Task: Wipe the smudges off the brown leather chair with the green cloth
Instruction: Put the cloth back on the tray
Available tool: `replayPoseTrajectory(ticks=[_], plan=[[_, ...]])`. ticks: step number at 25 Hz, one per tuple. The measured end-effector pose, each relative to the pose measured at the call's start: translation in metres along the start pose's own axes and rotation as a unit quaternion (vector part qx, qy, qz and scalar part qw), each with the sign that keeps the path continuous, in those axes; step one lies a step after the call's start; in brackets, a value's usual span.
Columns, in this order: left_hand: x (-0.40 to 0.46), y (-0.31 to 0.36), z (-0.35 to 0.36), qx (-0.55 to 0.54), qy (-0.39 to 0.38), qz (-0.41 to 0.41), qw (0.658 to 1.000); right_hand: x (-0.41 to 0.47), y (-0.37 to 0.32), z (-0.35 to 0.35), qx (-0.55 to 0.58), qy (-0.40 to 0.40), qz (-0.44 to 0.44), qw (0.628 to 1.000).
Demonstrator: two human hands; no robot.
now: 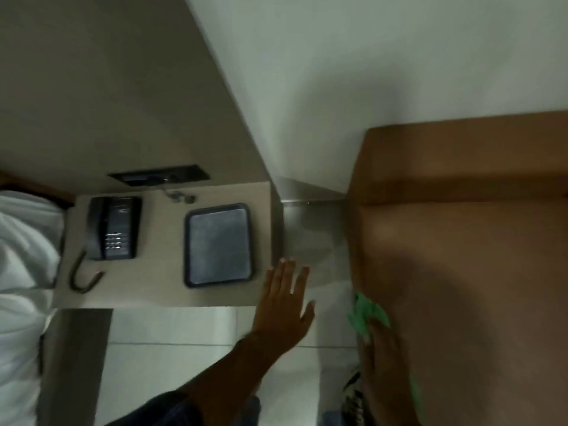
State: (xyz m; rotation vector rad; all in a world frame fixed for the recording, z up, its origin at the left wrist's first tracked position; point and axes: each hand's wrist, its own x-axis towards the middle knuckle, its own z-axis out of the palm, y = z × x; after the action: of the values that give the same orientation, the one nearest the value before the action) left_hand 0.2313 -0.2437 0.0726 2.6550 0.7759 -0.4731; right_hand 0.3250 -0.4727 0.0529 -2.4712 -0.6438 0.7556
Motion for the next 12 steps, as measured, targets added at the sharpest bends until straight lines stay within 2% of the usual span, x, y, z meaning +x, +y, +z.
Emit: replayPoseTrajectory(ticks=[3, 5, 9, 12], plan=[[-0.012, -0.136, -0.017, 0.013, 0.048, -0.120, 0.992, 0.034, -0.141, 0.079, -0.009, -0.019, -0.098, 0.995], [-0.017, -0.217, -0.019, 0.008, 0.063, -0.167, 0.984, 0.070, -0.215, 0.130, -0.035, -0.021, -0.152, 0.988], [-0.025, -0.338, 0.003, 0.008, 0.023, -0.198, 0.980, 0.140, -0.305, 0.235, -0.137, -0.047, -0.192, 0.971], [-0.028, -0.393, 0.028, -0.001, 0.017, -0.174, 0.985, 0.170, -0.321, 0.293, -0.209, -0.048, -0.174, 0.961]])
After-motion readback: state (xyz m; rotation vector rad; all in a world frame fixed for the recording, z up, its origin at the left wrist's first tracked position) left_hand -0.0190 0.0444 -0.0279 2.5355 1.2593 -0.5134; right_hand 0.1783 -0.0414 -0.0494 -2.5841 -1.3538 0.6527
